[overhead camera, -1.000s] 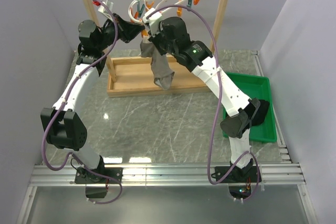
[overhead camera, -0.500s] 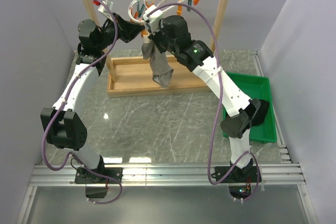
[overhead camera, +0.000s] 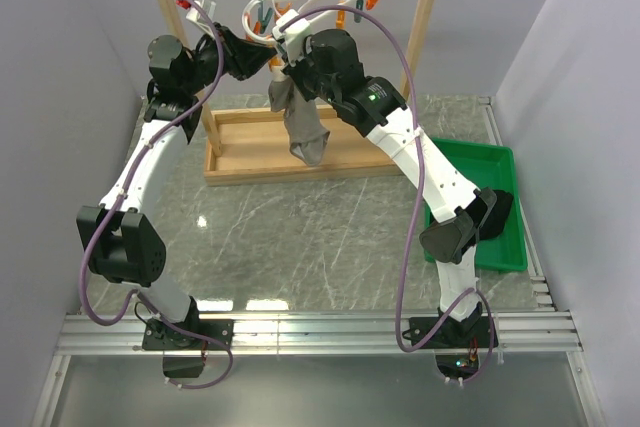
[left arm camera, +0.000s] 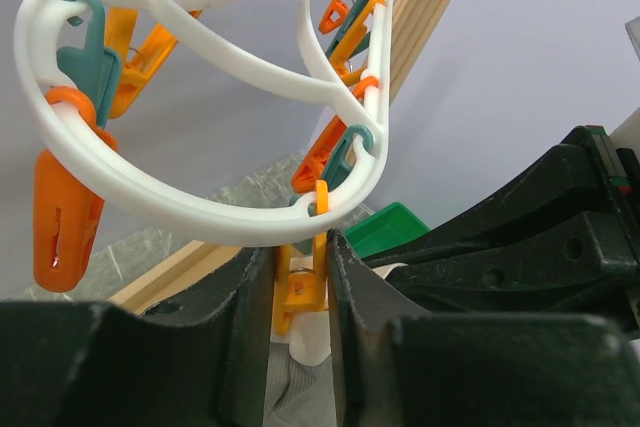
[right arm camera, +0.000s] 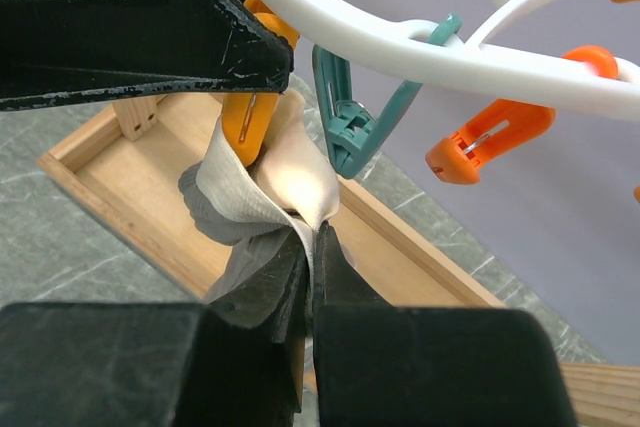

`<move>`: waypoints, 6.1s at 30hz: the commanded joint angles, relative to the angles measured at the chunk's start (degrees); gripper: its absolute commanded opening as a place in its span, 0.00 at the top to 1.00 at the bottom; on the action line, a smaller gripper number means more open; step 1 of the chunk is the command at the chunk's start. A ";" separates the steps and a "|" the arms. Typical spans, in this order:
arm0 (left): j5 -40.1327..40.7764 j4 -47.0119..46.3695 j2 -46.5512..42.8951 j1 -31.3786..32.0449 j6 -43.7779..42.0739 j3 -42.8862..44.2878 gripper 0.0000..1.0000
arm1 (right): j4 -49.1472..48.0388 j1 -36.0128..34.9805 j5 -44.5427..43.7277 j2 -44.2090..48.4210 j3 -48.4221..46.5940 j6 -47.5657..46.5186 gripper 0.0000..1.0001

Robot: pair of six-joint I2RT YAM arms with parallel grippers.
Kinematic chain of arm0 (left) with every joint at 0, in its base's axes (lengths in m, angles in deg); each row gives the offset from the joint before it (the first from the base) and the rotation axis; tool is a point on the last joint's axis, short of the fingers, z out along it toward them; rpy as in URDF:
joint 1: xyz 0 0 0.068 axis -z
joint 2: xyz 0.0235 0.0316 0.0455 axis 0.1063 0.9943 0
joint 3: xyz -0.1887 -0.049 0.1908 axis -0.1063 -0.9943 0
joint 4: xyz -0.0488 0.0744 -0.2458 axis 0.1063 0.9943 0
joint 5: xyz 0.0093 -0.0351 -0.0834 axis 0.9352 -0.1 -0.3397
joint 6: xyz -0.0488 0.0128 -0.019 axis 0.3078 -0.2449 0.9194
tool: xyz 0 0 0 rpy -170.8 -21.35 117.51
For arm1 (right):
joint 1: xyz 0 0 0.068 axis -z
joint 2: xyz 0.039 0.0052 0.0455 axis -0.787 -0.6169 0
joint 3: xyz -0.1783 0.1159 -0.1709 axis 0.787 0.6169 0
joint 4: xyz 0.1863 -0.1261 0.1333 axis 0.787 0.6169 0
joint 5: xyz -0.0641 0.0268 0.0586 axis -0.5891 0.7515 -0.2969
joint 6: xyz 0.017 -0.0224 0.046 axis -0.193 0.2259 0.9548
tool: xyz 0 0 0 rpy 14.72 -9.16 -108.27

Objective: Clip the underwear to the hanger

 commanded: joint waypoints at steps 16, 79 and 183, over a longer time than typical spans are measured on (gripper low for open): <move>-1.18 -1.73 0.16 0.12 1.18 3.24 0.56 | -4.41 -0.30 0.17 2.53 -2.88 0.44 1.00; -2.15 -1.55 -15.75 -6.91 -5.77 -27.87 0.26 | -13.20 6.55 14.49 23.71 38.42 16.17 0.36; 5.94 -2.52 6.75 -3.22 -14.21 -15.74 1.00 | -62.16 14.12 41.83 -3.80 46.78 45.89 0.54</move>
